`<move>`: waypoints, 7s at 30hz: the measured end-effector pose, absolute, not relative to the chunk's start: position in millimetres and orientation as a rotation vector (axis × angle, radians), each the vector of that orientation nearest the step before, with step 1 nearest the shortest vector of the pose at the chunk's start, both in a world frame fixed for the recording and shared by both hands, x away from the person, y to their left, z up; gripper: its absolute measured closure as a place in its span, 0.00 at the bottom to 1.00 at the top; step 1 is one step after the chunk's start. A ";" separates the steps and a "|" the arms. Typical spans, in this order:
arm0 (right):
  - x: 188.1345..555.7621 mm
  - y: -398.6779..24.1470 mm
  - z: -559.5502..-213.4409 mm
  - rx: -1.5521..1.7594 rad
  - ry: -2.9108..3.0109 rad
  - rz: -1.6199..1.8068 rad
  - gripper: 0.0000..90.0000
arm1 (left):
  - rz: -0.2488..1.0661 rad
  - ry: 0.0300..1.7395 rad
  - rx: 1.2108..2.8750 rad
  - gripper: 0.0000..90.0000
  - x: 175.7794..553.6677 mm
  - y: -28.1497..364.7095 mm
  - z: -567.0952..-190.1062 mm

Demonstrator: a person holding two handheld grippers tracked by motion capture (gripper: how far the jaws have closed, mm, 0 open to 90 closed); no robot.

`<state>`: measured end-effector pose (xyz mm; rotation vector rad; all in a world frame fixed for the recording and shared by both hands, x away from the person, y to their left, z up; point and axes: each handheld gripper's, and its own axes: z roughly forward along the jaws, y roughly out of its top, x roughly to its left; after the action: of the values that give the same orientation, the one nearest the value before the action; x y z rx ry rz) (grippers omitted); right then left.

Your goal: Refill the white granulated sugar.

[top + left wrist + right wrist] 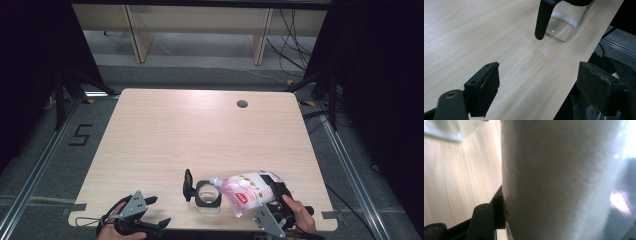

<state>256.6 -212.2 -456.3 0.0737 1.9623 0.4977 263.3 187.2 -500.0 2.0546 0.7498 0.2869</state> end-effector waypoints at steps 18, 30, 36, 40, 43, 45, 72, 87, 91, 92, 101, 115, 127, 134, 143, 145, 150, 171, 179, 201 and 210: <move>246.9 -196.9 -463.7 -0.189 1.868 0.162 0.48 | 0.293 0.736 2.075 0.20 264.0 188.5 -499.5; 244.9 -186.1 -453.0 -0.369 1.791 0.007 0.49 | 0.280 0.765 2.058 0.20 262.7 186.7 -500.0; 244.1 -186.4 -453.5 -0.344 1.796 0.009 0.49 | 0.276 0.777 2.062 0.20 261.9 186.5 -499.7; 243.7 -185.9 -453.9 -0.355 1.780 -0.003 0.49 | 0.285 0.749 2.071 0.20 263.5 187.6 -499.4; 242.2 -187.3 -457.3 -0.305 1.791 0.029 0.49 | 0.288 0.756 2.057 0.20 263.2 186.8 -500.4; 243.0 -186.4 -456.8 -0.319 1.797 0.015 0.49 | 0.299 0.745 2.072 0.20 264.3 188.2 -500.6; 242.8 -188.8 -454.2 -0.372 1.756 -0.003 0.50 | 0.299 0.747 2.074 0.20 263.8 188.1 -499.6; 240.0 -188.6 -456.4 -0.346 1.772 0.018 0.50 | 0.297 0.755 2.053 0.20 263.0 186.4 -500.8; 240.7 -186.7 -453.8 -0.403 1.743 0.004 0.50 | 0.298 0.755 2.062 0.20 262.9 186.8 -500.0; 241.2 -186.5 -453.3 -0.407 1.742 0.005 0.50 | 0.302 0.752 2.076 0.20 263.4 188.0 -499.4; 240.0 -189.7 -453.7 -0.361 1.759 0.018 0.50 | 0.282 0.777 2.063 0.20 261.6 186.7 -499.8; 238.7 -189.2 -446.8 -0.391 1.737 -0.050 0.50 | 0.306 0.741 2.105 0.20 264.1 190.0 -498.2; 239.8 -192.2 -450.4 -0.370 1.729 0.000 0.50 | 0.288 0.763 2.074 0.20 261.6 186.5 -499.5; 239.8 -191.9 -449.3 -0.383 1.728 0.006 0.50 | 0.288 0.767 2.060 0.20 262.0 186.6 -499.7; 238.7 -191.9 -447.8 -0.400 1.716 -0.015 0.50 | 0.287 0.773 2.059 0.20 262.8 186.2 -501.0; 238.8 -191.9 -448.1 -0.401 1.714 -0.011 0.50 | 0.281 0.782 2.060 0.20 261.9 185.7 -500.6; 238.6 -192.7 -448.2 -0.389 1.733 -0.022 0.50 | 0.299 0.768 2.091 0.20 263.0 187.5 -500.1; 239.7 -194.8 -443.1 -0.411 1.712 -0.035 0.50 | 0.285 0.760 2.028 0.20 263.0 186.0 -500.7; 239.5 -195.4 -446.3 -0.405 1.711 -0.031 0.50 | 0.293 0.760 2.061 0.20 262.6 186.6 -499.4; 234.7 -191.0 -445.7 -0.409 1.722 -0.093 0.50 | 0.287 0.771 2.044 0.20 262.4 186.2 -499.9; 236.2 -188.4 -447.2 -0.428 1.719 -0.089 0.50 | 0.304 0.742 2.071 0.20 262.0 188.8 -497.5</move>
<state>236.2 -188.4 -447.2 -0.4276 1.7186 -0.0891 262.0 188.8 -497.5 2.0711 0.7419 0.3042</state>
